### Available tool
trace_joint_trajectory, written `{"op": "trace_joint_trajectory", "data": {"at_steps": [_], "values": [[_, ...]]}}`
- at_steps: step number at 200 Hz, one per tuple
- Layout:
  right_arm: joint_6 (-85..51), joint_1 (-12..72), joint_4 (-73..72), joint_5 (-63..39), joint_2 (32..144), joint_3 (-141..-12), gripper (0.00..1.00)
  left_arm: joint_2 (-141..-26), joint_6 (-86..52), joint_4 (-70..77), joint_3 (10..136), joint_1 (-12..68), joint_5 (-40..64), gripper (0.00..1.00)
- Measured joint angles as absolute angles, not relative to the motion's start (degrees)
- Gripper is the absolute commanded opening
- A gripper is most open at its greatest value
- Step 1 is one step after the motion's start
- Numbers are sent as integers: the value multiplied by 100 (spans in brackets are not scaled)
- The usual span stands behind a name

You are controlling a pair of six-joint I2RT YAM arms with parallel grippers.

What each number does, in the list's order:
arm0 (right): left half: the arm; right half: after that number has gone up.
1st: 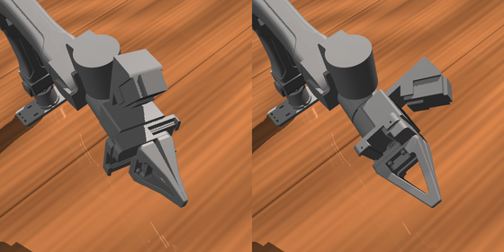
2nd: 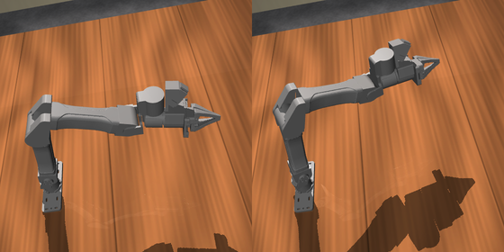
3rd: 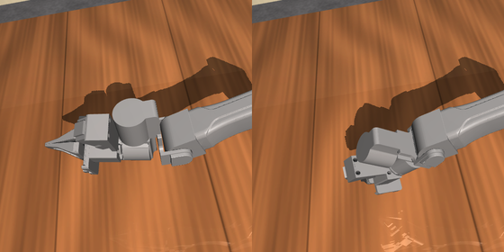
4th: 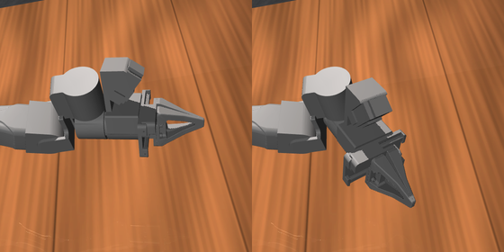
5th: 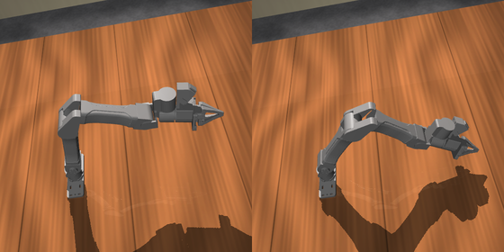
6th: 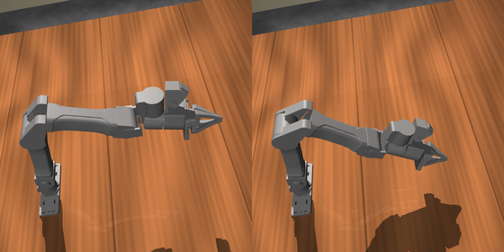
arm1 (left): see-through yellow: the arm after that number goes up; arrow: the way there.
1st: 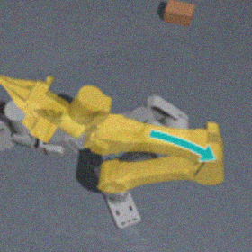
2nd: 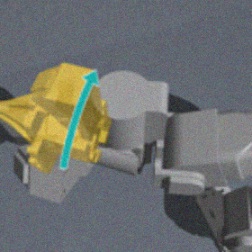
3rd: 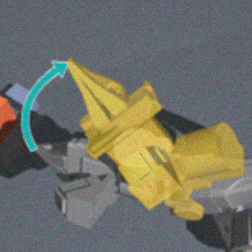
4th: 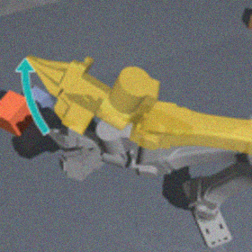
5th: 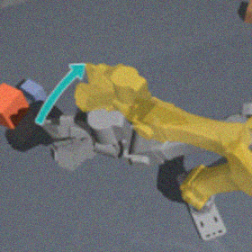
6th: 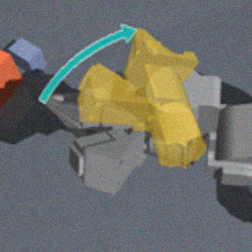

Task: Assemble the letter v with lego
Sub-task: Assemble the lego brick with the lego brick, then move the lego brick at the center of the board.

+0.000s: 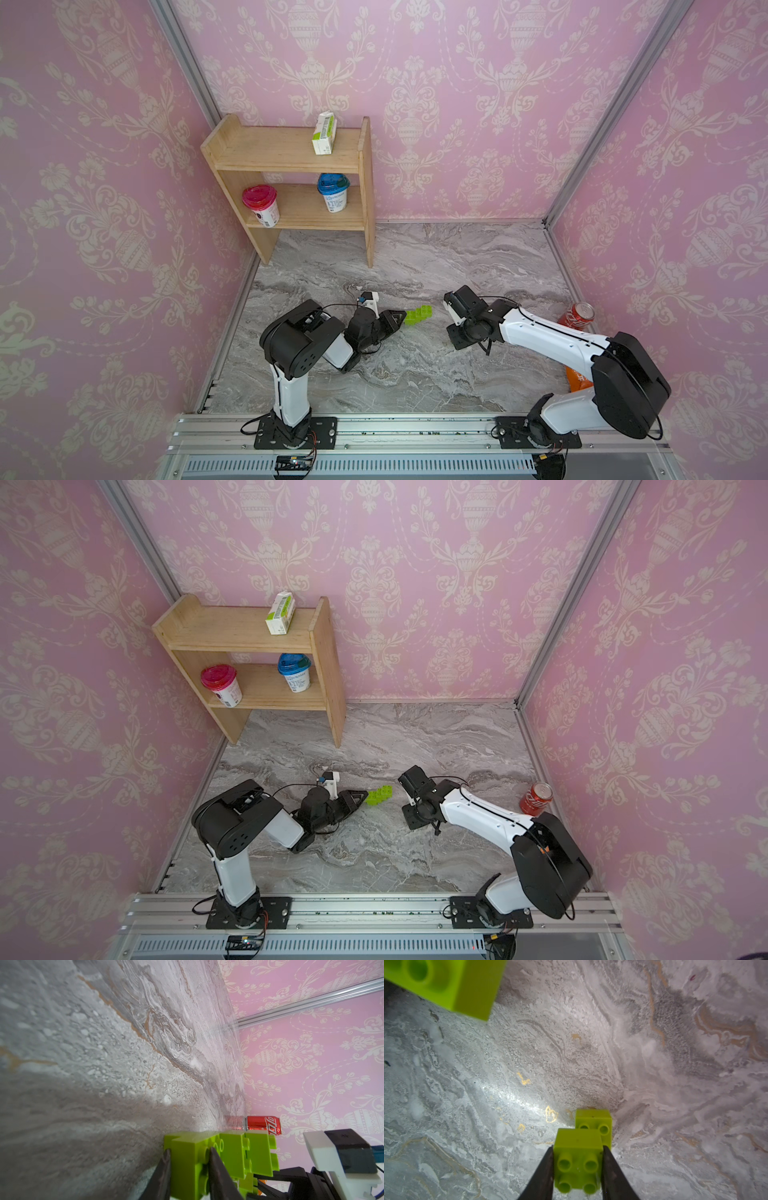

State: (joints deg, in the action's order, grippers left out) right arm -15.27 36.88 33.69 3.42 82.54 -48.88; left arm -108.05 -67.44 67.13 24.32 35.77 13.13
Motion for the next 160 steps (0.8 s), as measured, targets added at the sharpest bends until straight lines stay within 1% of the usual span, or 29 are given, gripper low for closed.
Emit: {"op": "trace_joint_trajectory", "data": {"at_steps": [102, 160], "values": [[-1815, 3848, 3214, 368, 8571, -4956, 14, -10855, -6807, 6820, 2416, 3577, 1313, 12], [-2589, 4421, 2936, 523, 8792, -5100, 13, -10855, -6807, 6820, 2416, 3577, 1313, 12]]}}
